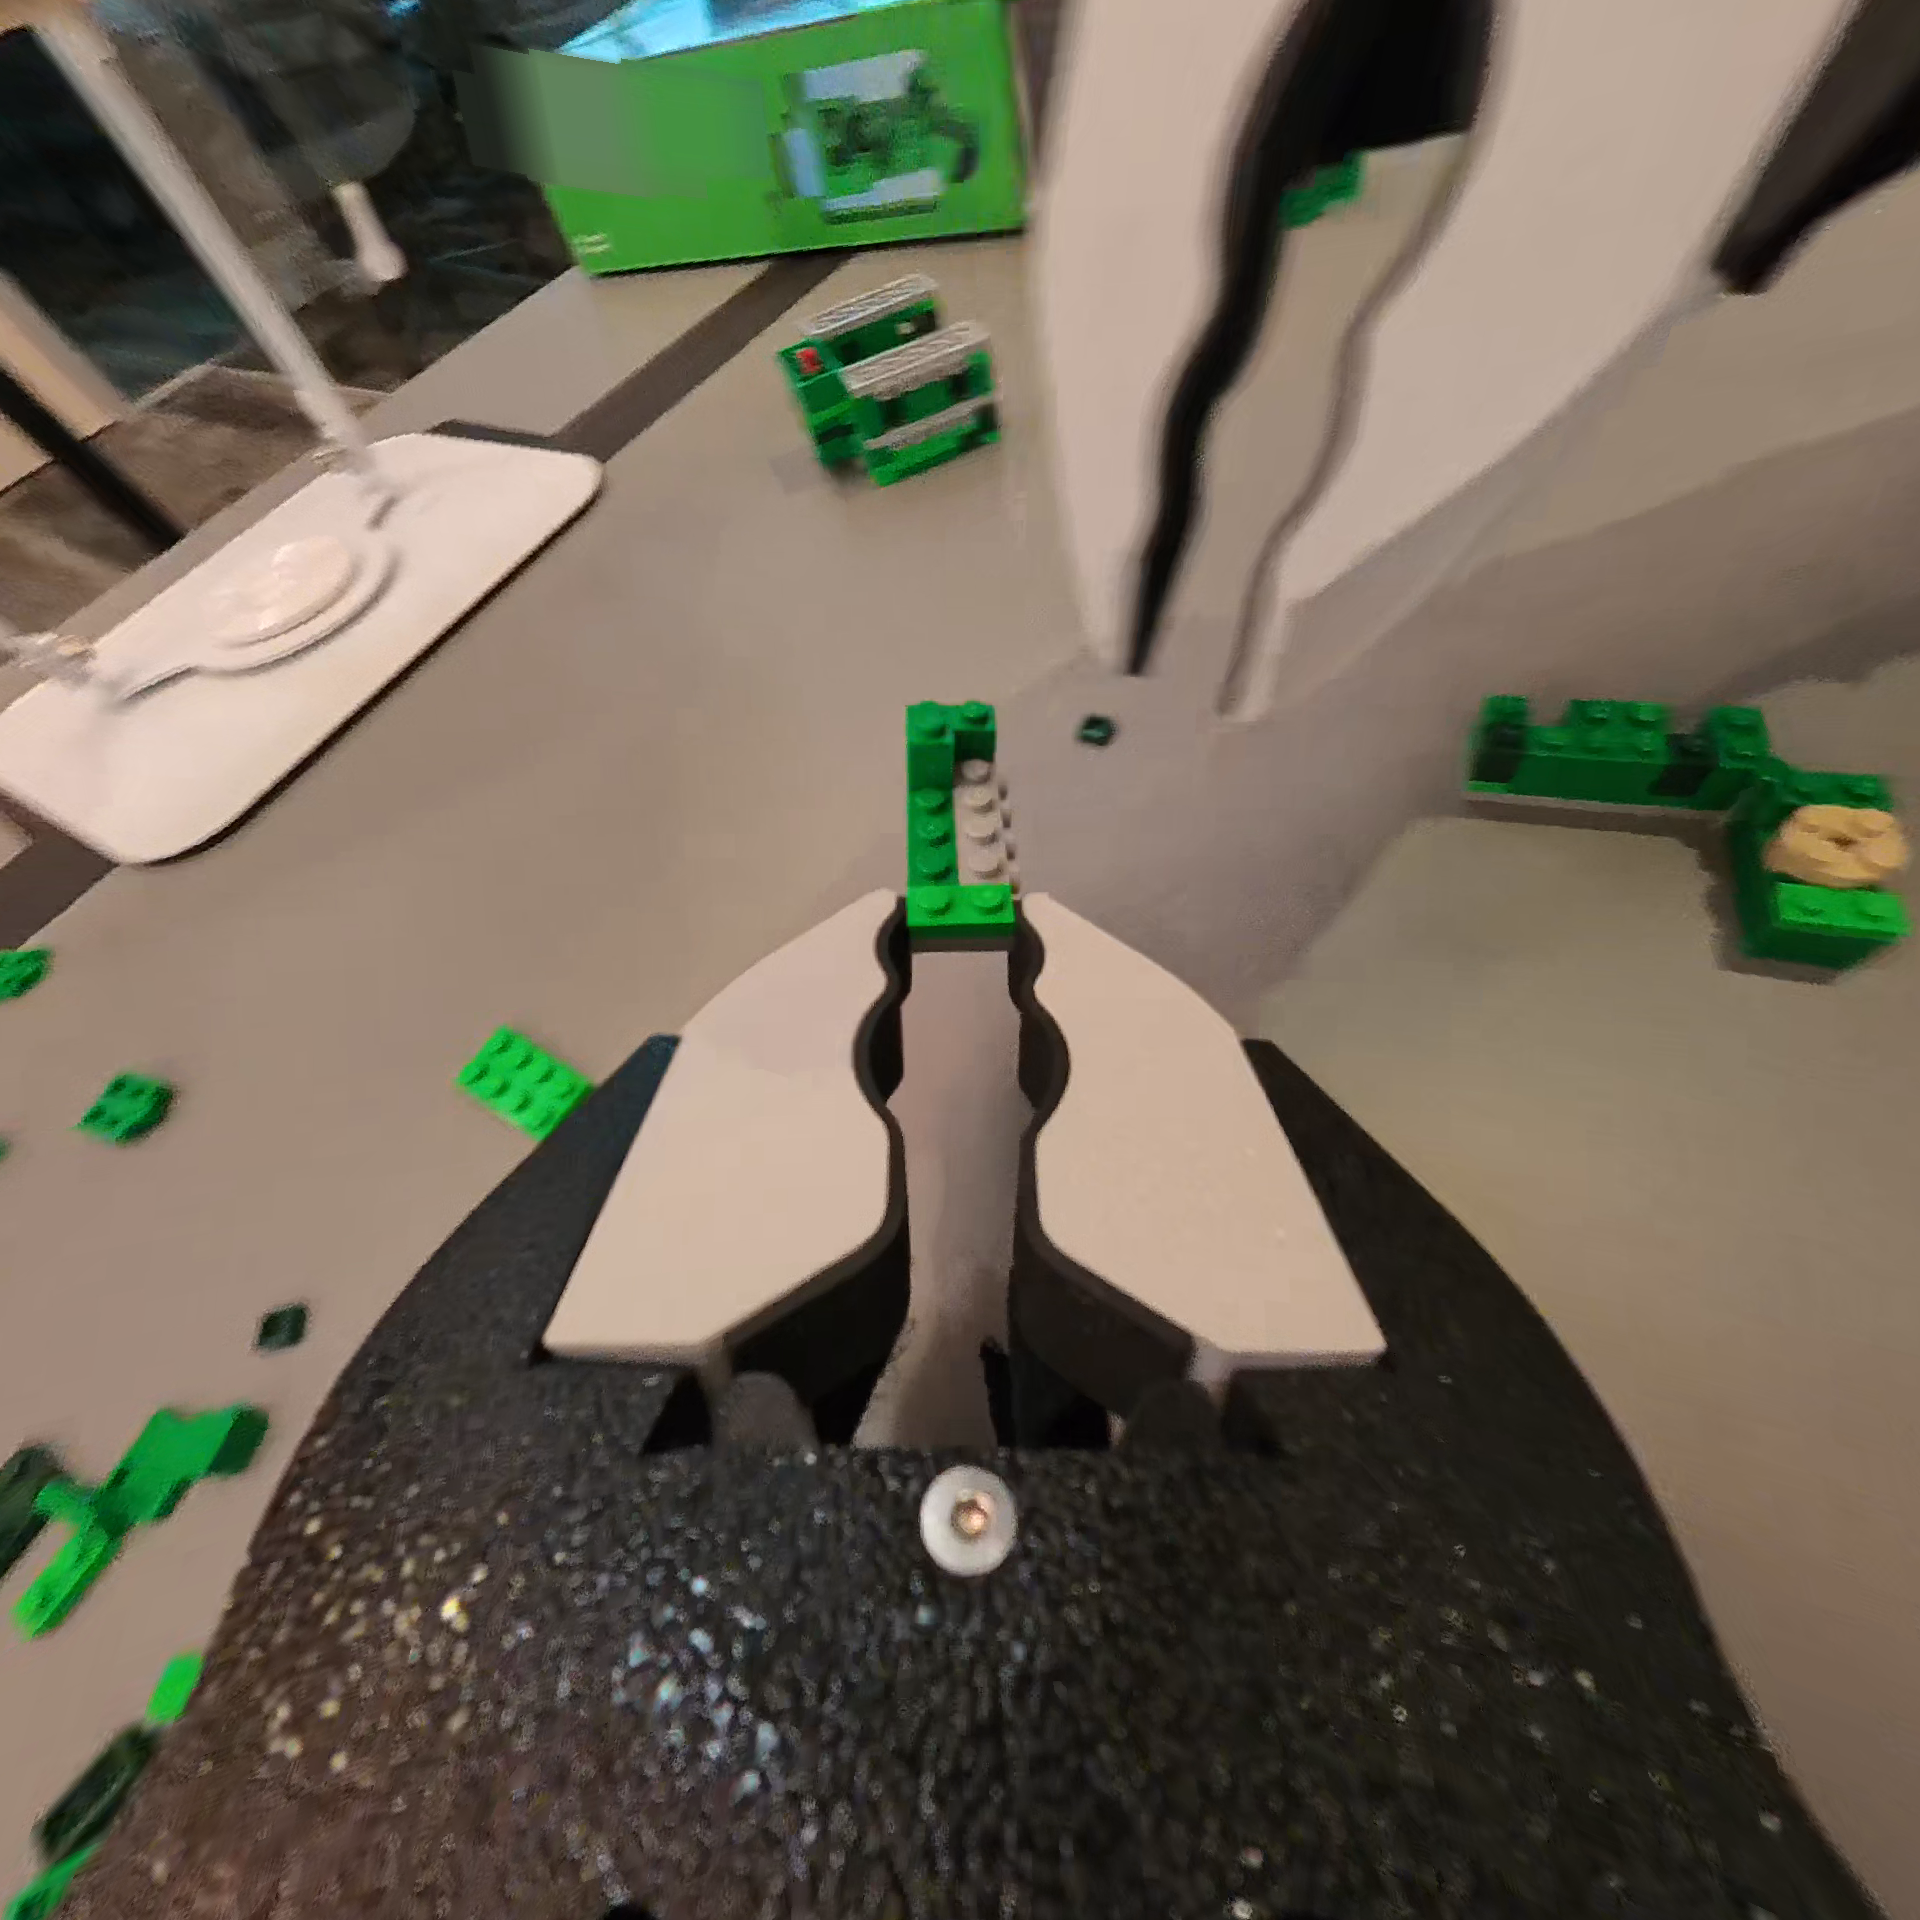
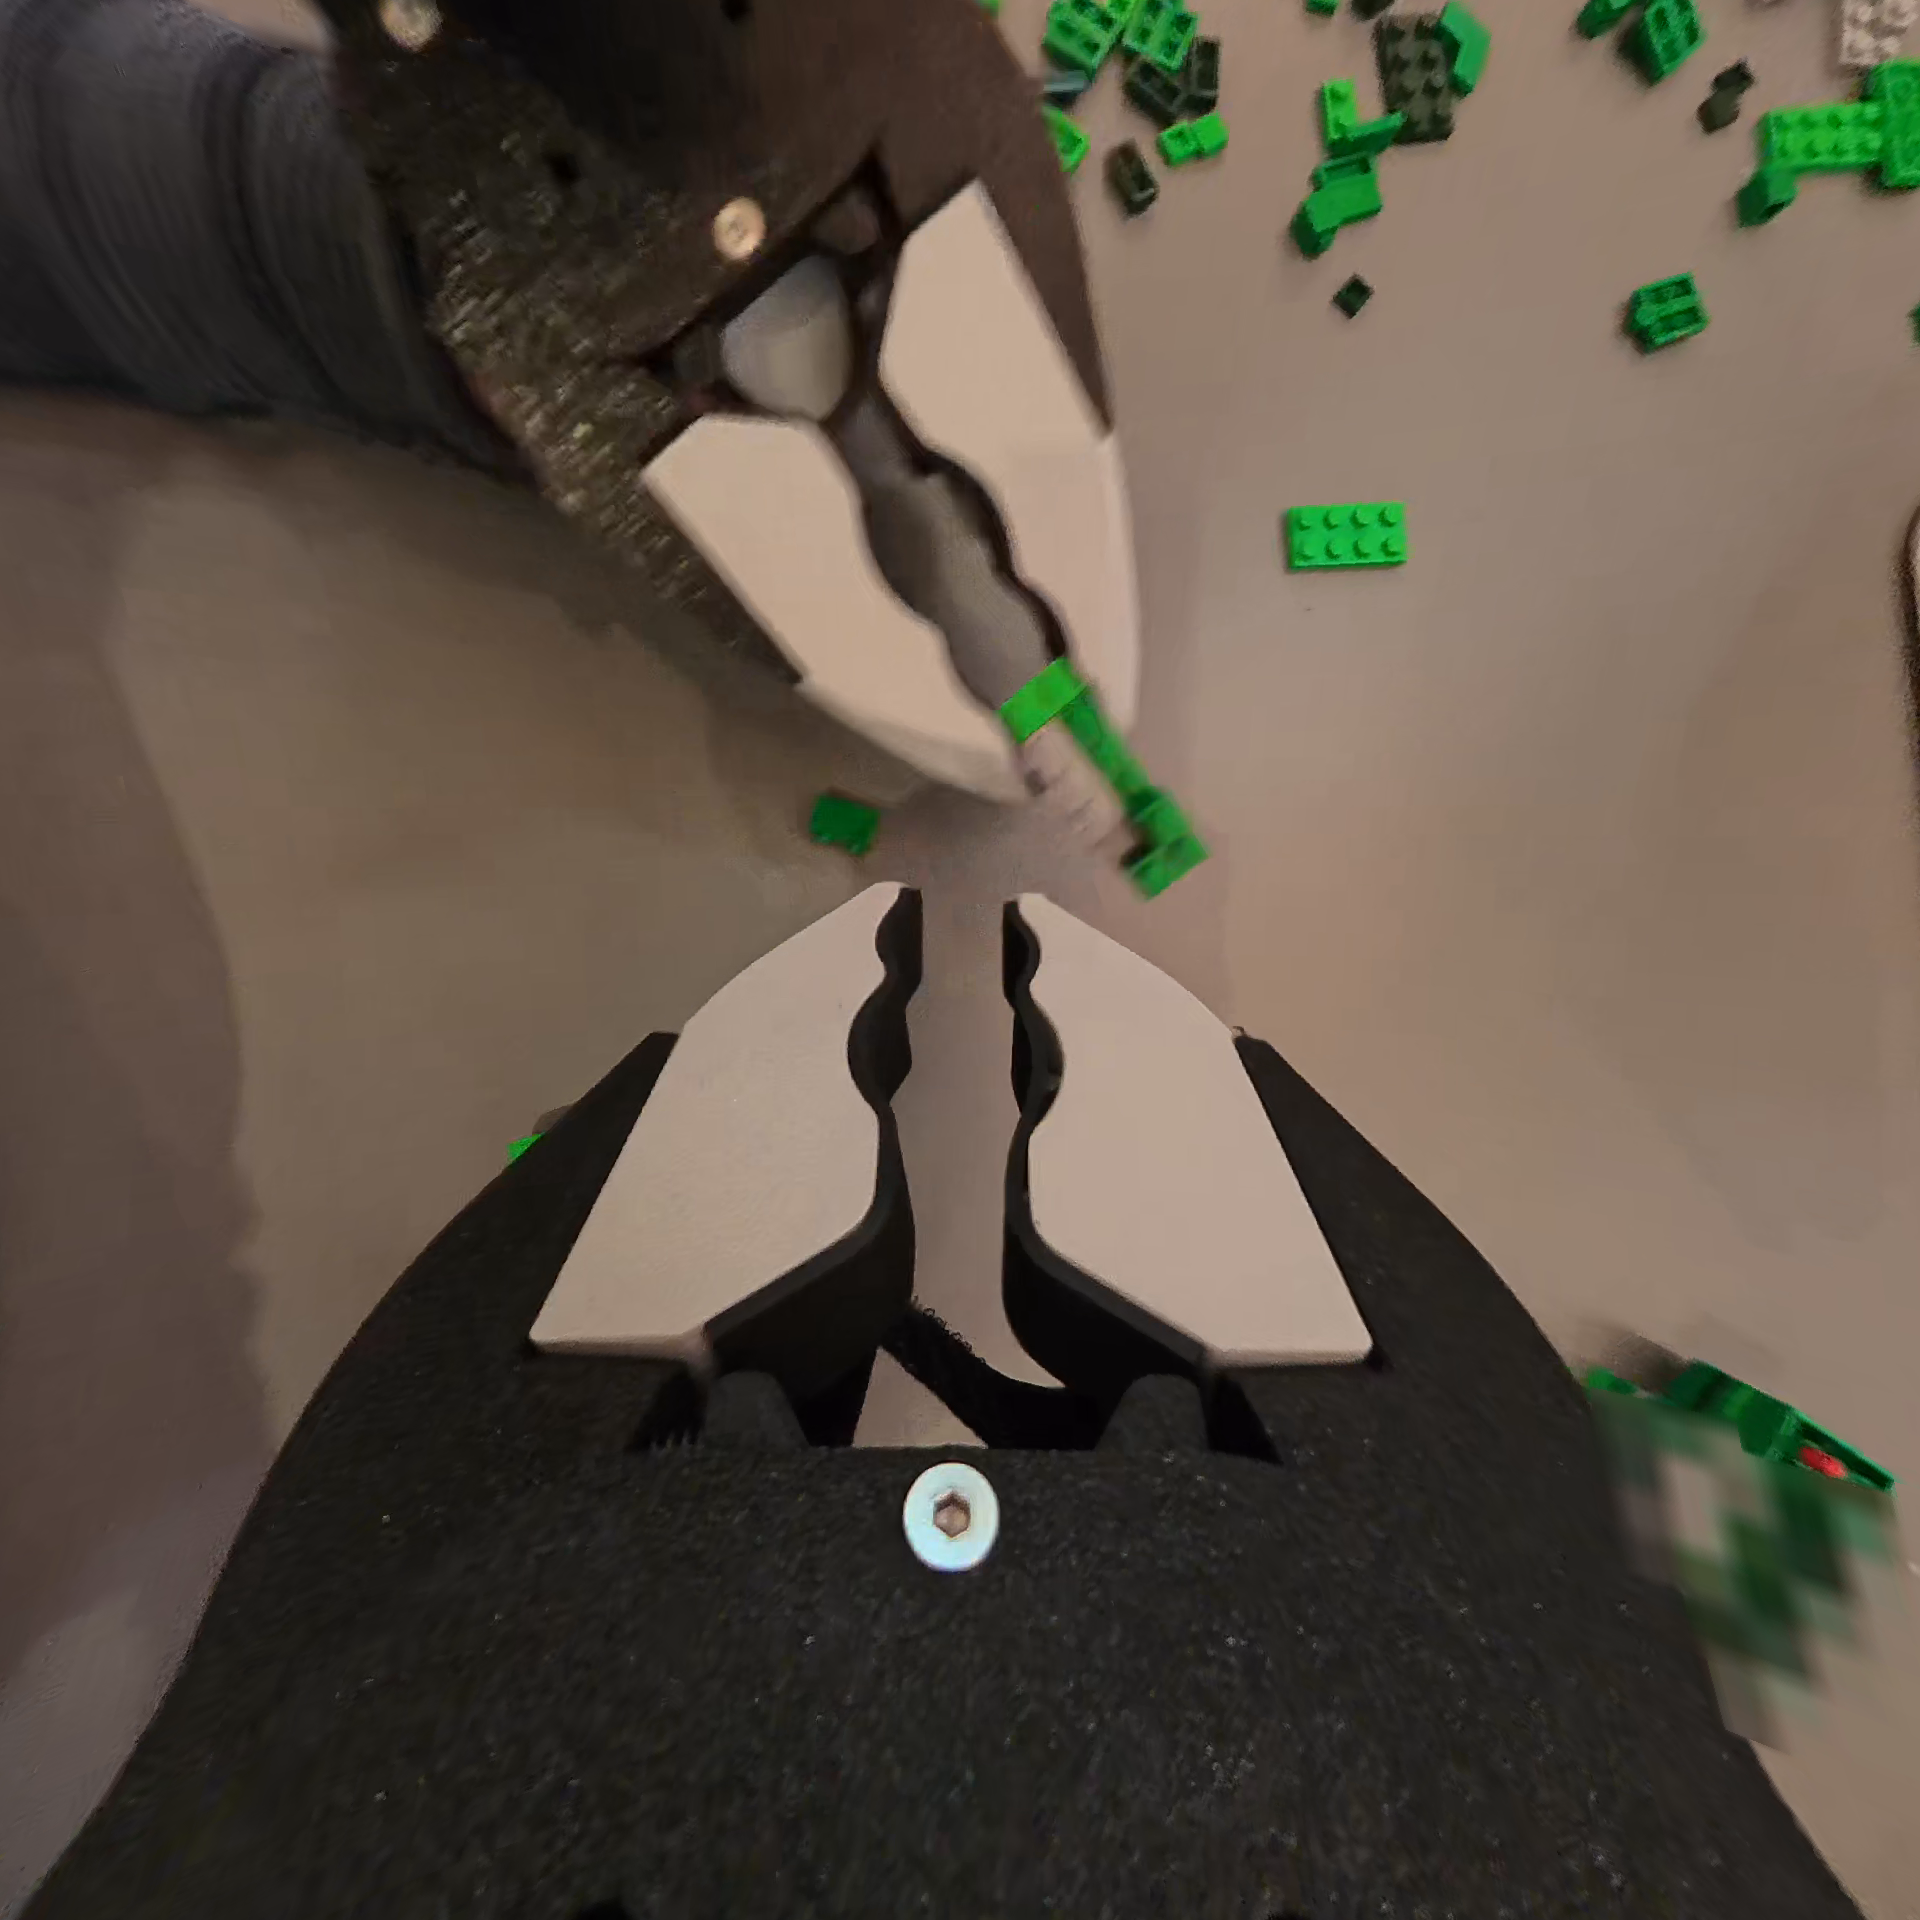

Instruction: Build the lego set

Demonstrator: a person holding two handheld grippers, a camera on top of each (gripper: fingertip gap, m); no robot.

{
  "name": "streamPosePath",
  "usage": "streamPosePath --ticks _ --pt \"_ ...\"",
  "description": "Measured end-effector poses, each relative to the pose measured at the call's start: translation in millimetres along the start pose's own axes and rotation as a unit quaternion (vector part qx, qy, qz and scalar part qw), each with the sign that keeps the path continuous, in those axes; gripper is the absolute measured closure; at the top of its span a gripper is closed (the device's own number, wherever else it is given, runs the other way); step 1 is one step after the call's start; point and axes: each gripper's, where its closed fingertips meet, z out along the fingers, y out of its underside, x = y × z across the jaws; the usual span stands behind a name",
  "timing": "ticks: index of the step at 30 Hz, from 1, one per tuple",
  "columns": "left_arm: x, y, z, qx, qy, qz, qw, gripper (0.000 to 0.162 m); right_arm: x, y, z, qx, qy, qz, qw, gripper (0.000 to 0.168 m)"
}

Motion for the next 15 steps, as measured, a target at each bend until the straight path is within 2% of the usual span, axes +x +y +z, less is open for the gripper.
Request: streamPosePath --ticks 3,8,11,15 --pt "-16.2 1.5 -5.3 0.006 -0.033 -0.028 0.999 0.145 -16.4 12.1 12.5 -0.007 -0.025 -0.004 1.0 0.155" --pt "-25.7 3.1 -10.2 0.012 -0.046 -0.039 0.998 0.145 -28.1 17.5 35.2 -0.008 0.003 -0.084 0.996 0.163" --pt "-26.4 3.5 -10.5 0.012 -0.048 -0.038 0.998 0.145 -36.4 15.4 51.1 -0.012 -0.039 -0.002 0.999 0.142" --pt "-26.0 3.5 -10.6 0.012 -0.045 -0.039 0.998 0.145 -28.7 12.7 60.6 0.009 -0.021 0.04 0.999 0.141"
